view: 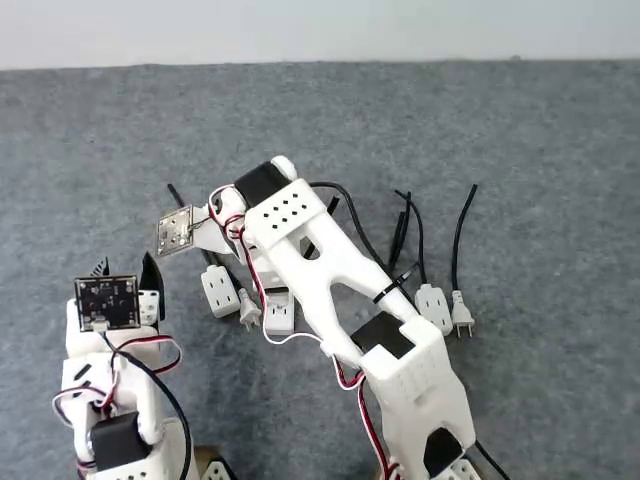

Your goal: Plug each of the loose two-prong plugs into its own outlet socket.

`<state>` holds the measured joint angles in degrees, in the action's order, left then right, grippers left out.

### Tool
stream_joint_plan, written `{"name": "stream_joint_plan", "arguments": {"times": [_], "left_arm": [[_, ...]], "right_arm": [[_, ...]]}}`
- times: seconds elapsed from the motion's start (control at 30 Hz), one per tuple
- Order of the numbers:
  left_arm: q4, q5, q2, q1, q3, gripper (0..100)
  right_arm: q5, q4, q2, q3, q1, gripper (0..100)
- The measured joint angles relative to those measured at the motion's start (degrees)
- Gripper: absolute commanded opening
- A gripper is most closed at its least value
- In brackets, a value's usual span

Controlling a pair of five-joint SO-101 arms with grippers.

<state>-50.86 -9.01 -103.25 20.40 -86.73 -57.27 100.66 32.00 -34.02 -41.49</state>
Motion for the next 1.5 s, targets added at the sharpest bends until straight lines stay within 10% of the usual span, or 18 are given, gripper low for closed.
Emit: {"name": "stream_joint_plan", "arguments": {"times": [1.5], "left_arm": [[1.0, 0.0, 0.0, 0.0, -0.2, 18]], "right_arm": [[-0.2, 0.0, 2.0, 0.5, -0.4, 0.8]]}}
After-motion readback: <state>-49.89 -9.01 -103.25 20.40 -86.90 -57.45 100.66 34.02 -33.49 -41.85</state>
